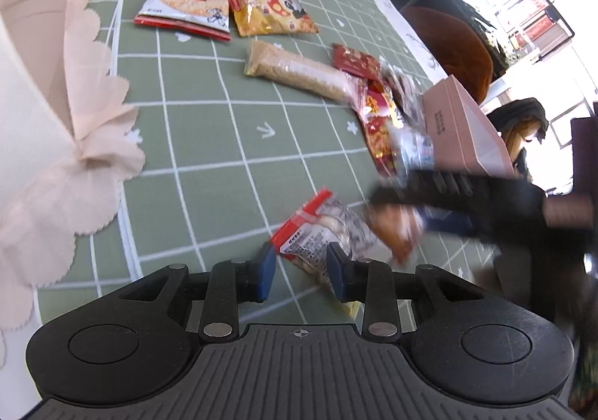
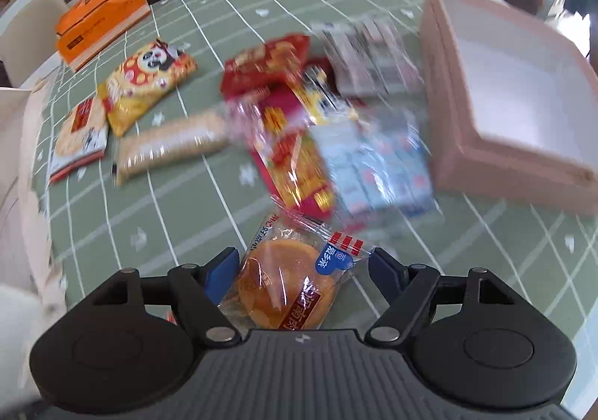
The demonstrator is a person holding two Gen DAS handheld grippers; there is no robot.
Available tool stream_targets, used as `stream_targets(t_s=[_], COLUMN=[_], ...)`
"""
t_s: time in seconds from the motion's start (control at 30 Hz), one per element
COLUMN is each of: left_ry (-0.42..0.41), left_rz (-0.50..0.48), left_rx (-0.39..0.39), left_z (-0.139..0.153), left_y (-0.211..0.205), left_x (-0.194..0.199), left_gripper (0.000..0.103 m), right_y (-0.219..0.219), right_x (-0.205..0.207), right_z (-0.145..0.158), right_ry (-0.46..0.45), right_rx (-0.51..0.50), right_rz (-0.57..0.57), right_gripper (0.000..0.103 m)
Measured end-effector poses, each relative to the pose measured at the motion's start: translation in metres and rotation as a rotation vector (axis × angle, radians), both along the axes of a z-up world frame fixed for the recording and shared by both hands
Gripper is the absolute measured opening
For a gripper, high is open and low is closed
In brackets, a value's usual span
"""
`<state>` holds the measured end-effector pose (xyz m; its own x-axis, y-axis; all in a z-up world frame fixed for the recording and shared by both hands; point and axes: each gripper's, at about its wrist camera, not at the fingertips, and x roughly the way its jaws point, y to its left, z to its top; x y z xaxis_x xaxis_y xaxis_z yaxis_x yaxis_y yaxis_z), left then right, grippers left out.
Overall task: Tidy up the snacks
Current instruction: 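Close left gripper on the red-topped packet while right gripper closes on the bun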
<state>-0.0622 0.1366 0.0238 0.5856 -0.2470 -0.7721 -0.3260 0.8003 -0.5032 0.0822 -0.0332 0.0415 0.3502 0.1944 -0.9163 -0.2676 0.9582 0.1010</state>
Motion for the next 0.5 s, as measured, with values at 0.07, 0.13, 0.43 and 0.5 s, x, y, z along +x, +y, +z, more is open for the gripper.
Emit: stream_targets(t_s=[0.07,0.13,0.43,0.5], left_ry=[-0.005,-0.013,-0.006,-0.003], left_rz=[-0.003,-0.008,0.045,0.043], left_rx=[0.014,0.025,0.016,-0.003], left_z=[0.000,0.000,0.000,0.002], left_y=[-0.002,-0.004,0.006,0.008], left_x=[0.003,0.007,0.047,0.052], left_gripper=[0.035,0.035,0.035,0.035], right_y=[-0.018,-0.035,-0.101,-0.112], right_x=[-0.009,-0.017,-0.039,-0.040], right_z=[0.000,-0.001,-0.002,-0.006], right_ry=[0.003,0.000,-0.080,-0.085], right_rx=[0.012,0.015,-0.021,-0.025], right_rz=[-0.015,-0.030,-0.105,-0.124], right_gripper=[0.077,0.077,0.077,0.077])
